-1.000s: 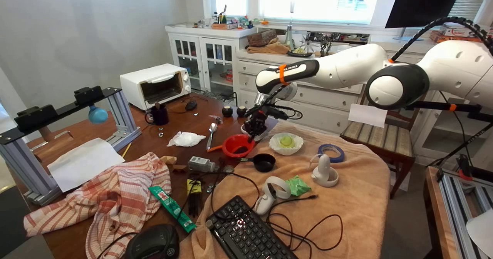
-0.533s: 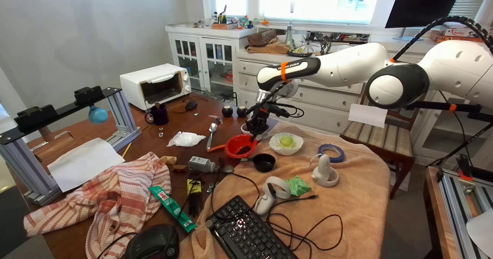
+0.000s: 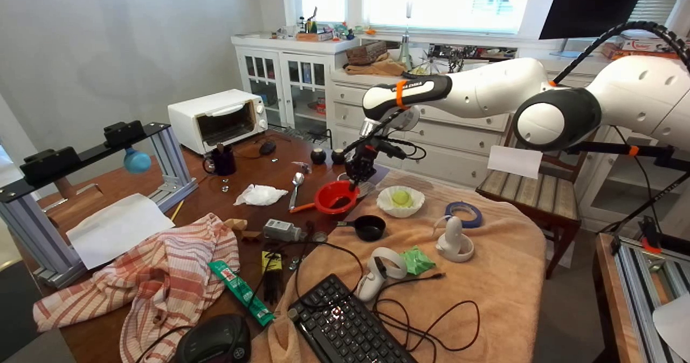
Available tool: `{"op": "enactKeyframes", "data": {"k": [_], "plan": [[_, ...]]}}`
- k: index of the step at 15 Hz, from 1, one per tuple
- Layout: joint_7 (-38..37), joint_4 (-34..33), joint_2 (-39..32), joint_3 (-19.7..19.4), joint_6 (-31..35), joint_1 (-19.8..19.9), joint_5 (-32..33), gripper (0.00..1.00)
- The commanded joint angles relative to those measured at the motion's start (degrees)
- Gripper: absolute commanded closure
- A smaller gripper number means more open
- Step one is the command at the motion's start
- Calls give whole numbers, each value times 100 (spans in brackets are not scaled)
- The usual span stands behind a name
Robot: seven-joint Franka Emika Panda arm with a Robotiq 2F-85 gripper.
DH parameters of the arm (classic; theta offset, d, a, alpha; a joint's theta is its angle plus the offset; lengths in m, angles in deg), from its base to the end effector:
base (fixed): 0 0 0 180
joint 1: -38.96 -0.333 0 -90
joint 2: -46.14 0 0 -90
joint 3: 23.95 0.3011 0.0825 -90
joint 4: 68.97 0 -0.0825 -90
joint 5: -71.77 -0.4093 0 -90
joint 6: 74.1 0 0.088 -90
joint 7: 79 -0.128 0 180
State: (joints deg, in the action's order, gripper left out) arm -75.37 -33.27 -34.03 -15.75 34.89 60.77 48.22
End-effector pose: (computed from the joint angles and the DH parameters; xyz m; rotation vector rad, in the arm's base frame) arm 0.7669 -0.2067 0.0772 -2.5416 0.5752 0.0225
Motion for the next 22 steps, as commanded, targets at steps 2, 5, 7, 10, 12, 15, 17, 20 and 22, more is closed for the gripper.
{"op": "enactKeyframes", "data": {"k": [2, 5, 7, 10, 12, 15, 17, 20, 22], "plan": [[267, -81, 34, 145, -135, 95, -54, 99], [412, 34, 192, 216, -242, 197, -97, 99], [398, 101, 301, 240, -326, 272, -109, 99], [389, 230, 484, 294, -641, 390, -103, 99], [358, 334, 606, 287, -831, 431, -72, 99], [300, 63, 458, 232, -777, 376, -9, 97], [300, 59, 458, 232, -776, 374, -8, 97], [292, 57, 456, 202, -731, 347, 23, 99], [348, 105, 504, 205, -743, 365, 32, 99]]}}
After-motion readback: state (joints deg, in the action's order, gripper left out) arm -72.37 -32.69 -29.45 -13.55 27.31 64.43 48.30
